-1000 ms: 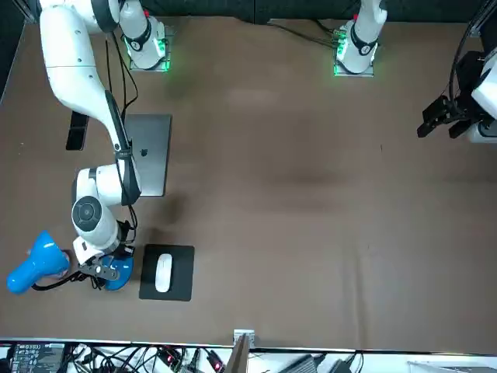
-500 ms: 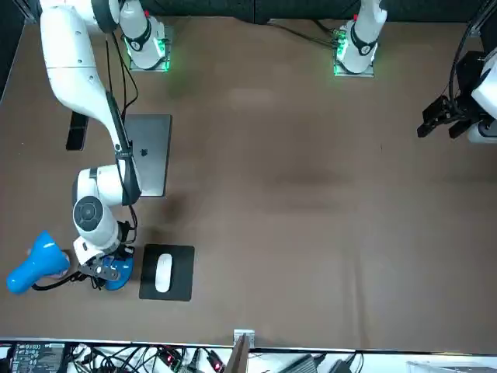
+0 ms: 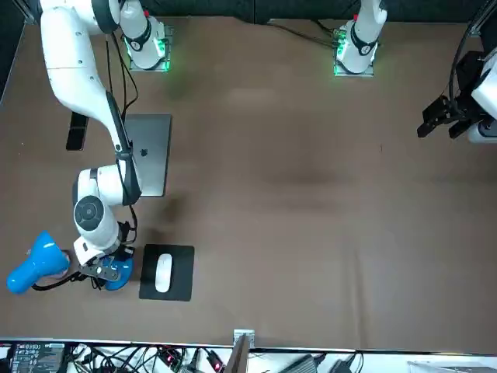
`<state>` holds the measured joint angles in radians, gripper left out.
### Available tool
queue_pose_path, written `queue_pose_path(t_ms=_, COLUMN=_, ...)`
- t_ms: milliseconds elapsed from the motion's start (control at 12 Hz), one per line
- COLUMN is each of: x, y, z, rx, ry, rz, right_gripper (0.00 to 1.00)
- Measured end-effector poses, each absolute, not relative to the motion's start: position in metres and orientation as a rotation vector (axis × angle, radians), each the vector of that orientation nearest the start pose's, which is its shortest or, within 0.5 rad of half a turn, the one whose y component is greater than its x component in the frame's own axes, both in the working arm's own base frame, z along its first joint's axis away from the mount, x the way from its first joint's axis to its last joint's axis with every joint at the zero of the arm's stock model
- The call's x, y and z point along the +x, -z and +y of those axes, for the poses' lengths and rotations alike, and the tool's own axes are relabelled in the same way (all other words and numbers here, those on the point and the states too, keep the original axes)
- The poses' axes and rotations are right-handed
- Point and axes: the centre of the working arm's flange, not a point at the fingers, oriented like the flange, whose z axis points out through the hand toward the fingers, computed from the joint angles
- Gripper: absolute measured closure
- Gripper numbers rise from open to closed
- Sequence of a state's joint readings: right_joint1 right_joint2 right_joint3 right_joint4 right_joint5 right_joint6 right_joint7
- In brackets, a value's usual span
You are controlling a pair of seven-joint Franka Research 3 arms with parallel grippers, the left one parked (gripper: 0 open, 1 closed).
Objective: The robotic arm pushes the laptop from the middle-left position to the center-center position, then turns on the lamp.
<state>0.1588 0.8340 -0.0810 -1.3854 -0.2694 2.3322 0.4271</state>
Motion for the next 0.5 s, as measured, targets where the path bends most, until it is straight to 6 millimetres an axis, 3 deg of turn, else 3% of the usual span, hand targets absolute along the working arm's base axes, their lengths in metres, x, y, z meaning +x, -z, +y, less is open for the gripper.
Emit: queue_pose_path(t_ms=500, x=0.736, y=-0.221, z=0.097, rx=-3.339, ry=0.241, rz=0.194, right_gripper=0.93)
